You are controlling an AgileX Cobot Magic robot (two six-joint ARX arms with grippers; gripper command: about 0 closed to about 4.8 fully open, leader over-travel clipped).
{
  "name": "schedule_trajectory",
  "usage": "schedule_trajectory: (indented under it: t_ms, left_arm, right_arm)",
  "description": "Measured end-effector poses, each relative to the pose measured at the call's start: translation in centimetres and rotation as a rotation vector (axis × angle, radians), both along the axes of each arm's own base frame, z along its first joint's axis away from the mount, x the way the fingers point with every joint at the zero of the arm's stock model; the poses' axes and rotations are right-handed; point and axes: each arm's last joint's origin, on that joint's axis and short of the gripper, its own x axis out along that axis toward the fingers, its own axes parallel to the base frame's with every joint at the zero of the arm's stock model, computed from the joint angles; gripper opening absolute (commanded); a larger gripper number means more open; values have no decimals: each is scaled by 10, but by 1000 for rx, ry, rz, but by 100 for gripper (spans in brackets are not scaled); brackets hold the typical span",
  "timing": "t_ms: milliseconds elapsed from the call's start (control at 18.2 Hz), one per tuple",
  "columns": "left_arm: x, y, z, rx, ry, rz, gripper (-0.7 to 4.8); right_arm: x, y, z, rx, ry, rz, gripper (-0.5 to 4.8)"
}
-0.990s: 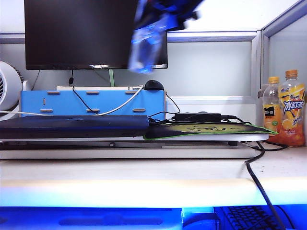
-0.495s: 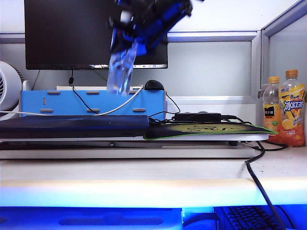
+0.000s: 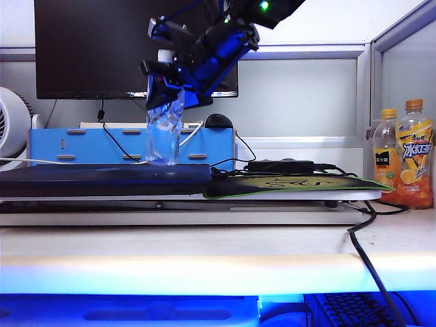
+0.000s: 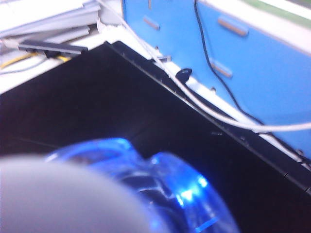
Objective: Pick up the mineral water bottle and place it on the laptop.
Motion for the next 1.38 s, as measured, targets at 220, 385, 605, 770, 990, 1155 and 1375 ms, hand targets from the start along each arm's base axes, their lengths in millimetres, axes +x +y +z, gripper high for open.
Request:
schedule_trajectory:
  t_ms: [220, 385, 605, 770, 990, 1155, 1375]
  left_arm:
    - [0, 0, 0, 0, 0, 0, -2]
    - [0, 0, 0, 0, 0, 0, -2]
    - [0, 0, 0, 0, 0, 0, -2]
    - [0, 0, 0, 0, 0, 0, -2]
    - [0, 0, 0, 0, 0, 0, -2]
    - [0, 0, 0, 0, 0, 0, -2]
    - [0, 0, 0, 0, 0, 0, -2]
  right_arm:
    - [3, 2, -8, -13, 9, -9, 63]
    - [3, 2, -8, -14, 8, -8, 479]
    - [4, 4, 4, 22, -42, -2, 479]
    - [-3, 6, 12, 20, -62, 13, 479]
    - [-12, 1, 42, 71, -144, 19, 479]
    - [-23, -5, 65, 98, -185, 21, 479]
    - [-69, -39, 149, 221, -352, 9, 479]
